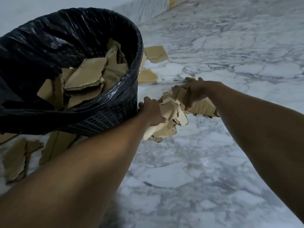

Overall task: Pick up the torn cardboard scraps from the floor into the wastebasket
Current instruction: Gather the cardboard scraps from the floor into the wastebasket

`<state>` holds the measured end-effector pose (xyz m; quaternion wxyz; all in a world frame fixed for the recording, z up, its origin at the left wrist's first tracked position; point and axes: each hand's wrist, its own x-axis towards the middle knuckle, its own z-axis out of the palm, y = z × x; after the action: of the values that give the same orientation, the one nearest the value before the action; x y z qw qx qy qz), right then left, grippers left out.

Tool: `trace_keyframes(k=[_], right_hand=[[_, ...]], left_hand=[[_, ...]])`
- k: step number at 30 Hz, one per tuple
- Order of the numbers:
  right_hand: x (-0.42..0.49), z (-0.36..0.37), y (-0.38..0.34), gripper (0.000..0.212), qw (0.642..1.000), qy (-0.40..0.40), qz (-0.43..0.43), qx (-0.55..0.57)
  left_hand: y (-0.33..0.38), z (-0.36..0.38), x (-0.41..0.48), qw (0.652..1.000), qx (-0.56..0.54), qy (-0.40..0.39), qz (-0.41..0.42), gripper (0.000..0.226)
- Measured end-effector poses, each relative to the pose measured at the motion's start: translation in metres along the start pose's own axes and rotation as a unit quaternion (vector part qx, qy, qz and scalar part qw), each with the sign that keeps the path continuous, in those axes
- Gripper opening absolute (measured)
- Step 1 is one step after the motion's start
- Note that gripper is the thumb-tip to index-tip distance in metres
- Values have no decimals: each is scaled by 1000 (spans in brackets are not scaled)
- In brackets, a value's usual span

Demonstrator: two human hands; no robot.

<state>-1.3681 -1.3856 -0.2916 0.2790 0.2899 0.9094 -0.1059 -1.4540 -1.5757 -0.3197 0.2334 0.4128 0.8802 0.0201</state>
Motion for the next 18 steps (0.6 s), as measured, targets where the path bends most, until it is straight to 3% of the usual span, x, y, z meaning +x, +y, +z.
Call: trace_keyframes(k=[2, 3, 7, 11, 15, 18], right_hand=[[3, -2, 1, 127, 999, -10, 27, 41], [5, -2, 1, 127, 998, -6, 42, 52], [-5, 4, -3, 81, 999, 10, 47, 25], [-31, 19, -3, 53, 989, 51, 56, 128], [-55, 39, -3, 54, 971, 158, 72, 161], [-76, 50, -8, 52, 969, 176, 81, 150]], left_hand=[[4, 0, -2, 999, 38, -10, -17, 80], [5, 1, -4, 999, 37, -6, -27, 82], [7, -2, -11, 999, 34, -3, -30, 85], [17, 0, -31, 999, -14, 42, -23, 71], [30, 9, -65, 993, -44, 105, -27, 59], [37, 20, -93, 989, -84, 119, -40, 54]])
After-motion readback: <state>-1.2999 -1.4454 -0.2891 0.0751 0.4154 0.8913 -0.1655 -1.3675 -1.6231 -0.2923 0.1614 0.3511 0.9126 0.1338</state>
